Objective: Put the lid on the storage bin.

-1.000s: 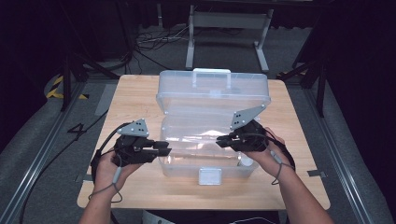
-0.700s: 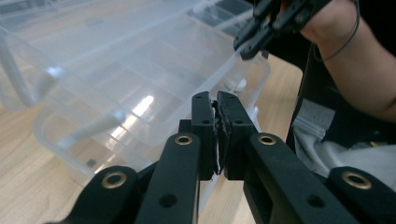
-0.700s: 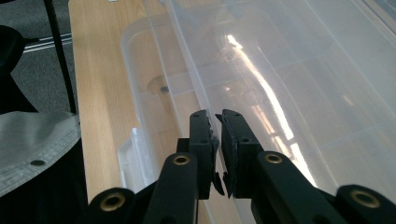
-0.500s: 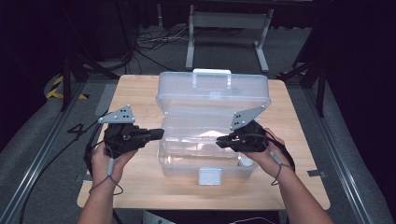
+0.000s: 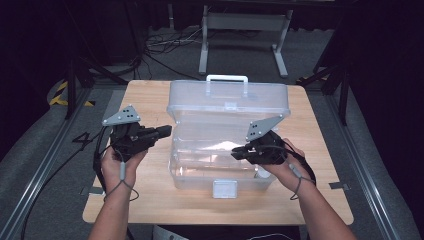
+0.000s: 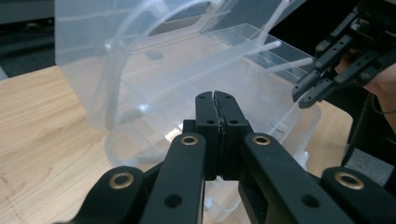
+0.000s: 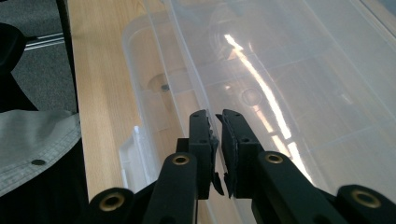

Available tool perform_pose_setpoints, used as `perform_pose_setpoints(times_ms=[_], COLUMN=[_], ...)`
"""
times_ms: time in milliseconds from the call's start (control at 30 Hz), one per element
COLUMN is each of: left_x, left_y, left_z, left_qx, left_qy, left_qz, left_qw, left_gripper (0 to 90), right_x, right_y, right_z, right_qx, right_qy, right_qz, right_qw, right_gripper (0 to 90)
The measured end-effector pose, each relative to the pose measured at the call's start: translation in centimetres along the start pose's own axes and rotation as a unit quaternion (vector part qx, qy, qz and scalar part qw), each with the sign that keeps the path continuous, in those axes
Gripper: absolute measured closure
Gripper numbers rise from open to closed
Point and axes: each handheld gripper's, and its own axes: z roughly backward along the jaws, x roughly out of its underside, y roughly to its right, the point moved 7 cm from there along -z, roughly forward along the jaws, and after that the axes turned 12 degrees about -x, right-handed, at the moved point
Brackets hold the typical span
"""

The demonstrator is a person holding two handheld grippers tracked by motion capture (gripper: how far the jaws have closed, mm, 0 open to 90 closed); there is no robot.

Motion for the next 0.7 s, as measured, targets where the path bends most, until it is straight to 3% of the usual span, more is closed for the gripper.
perform_pose_setpoints(times_ms=[233,400,700], left_x=[-0.2,-0.1,-0.1], left_y=[0.2,-0.3,-0.1], left_z=[-1.0,-1.5,-1.7], left_qx=[-0.024,-0.054,-0.046], left_qy=[-0.007,-0.014,-0.018], left_qz=[0.001,0.006,0.005], left_qw=[0.9997,0.9984,0.9988], left_gripper=[89.2,89.5,89.5], right_x=[0.2,0.3,0.5], right_y=[-0.3,-0.7,-1.0], right_z=[0.1,-0.1,-0.1], right_qx=[0.008,0.013,0.020], right_qy=[0.000,-0.005,-0.007], right_qz=[0.003,0.004,0.006], right_qw=[1.0000,0.9999,0.9998], right_gripper=[83.4,83.6,82.3])
